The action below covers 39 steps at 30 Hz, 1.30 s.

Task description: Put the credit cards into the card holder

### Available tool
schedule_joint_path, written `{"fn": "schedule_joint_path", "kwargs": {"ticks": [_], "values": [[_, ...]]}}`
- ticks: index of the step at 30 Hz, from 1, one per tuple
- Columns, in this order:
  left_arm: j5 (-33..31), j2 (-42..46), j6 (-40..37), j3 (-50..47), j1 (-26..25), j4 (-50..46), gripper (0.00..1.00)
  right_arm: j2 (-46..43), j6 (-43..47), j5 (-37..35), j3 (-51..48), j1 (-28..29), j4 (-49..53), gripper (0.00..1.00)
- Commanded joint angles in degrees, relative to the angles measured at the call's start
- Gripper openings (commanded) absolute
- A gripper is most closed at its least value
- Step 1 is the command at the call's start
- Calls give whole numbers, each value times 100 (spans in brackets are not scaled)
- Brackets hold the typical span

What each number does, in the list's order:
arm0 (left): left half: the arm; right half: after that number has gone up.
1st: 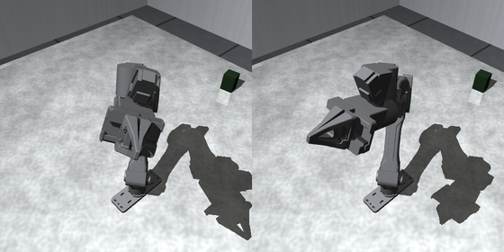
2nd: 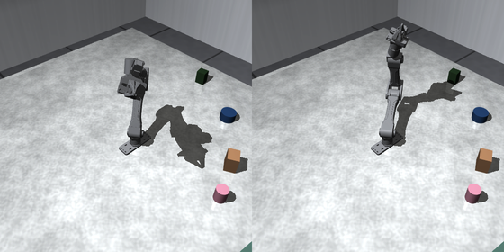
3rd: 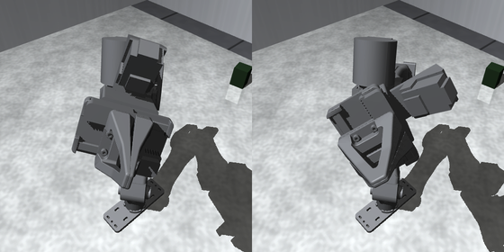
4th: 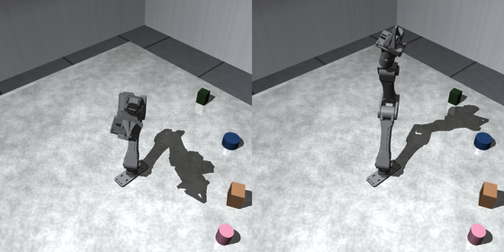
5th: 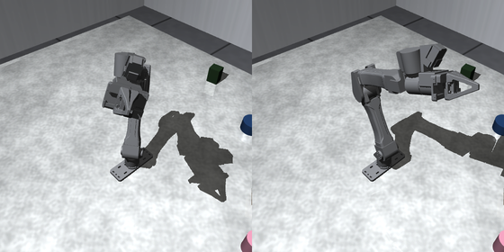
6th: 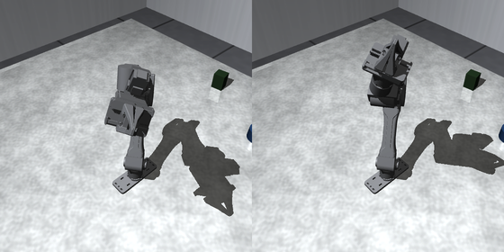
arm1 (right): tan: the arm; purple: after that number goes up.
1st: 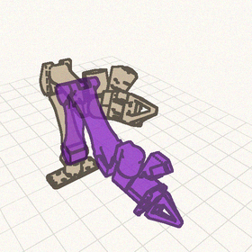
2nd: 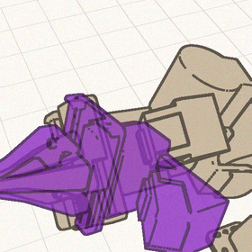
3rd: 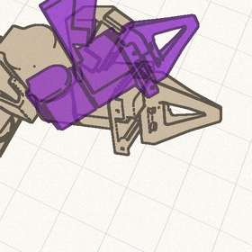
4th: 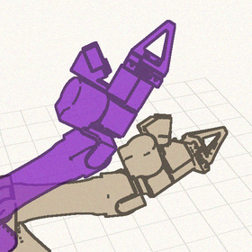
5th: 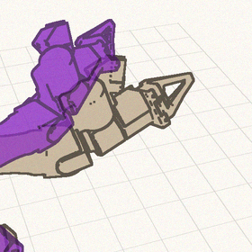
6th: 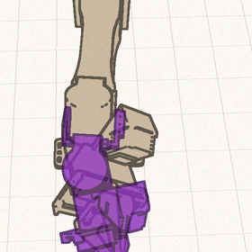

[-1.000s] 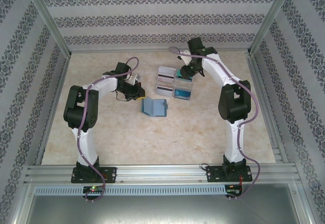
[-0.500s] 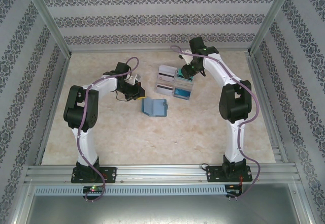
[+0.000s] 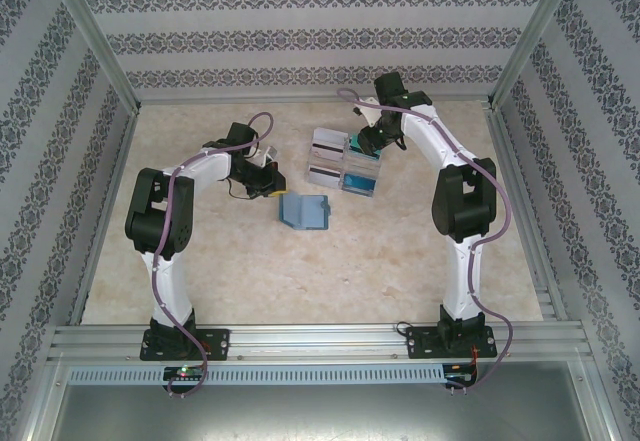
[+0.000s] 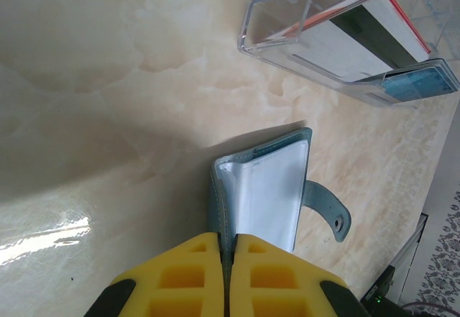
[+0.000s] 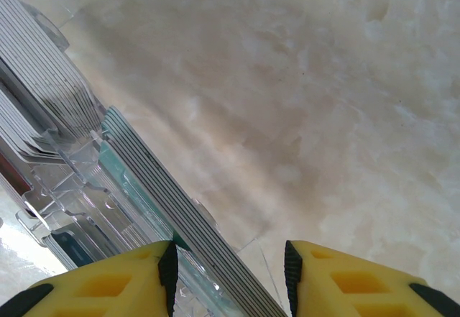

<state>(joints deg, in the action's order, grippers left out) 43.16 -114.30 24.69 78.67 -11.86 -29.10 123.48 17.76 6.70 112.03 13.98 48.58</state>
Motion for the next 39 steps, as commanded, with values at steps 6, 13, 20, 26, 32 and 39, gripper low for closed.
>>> {"fn": "schedule_joint_path", "kwargs": {"ticks": [6, 13, 20, 26, 32, 39], "values": [[131, 13, 83, 25, 71, 129, 1, -348, -132, 162, 204, -85, -41, 45], [133, 11, 80, 59, 69, 115, 1, -369, -159, 241, 231, -101, -38, 40], [132, -5, 93, 78, 62, 115, 1, -334, -167, 336, 253, -122, -6, 35], [140, -16, 95, 69, 65, 115, 1, -338, -152, 341, 249, -132, 16, 24], [132, -21, 112, 64, 61, 124, 1, -364, -145, 400, 233, -149, 37, 21], [141, -21, 122, 51, 63, 141, 1, -515, -150, 560, 179, -148, -4, 16]]}}
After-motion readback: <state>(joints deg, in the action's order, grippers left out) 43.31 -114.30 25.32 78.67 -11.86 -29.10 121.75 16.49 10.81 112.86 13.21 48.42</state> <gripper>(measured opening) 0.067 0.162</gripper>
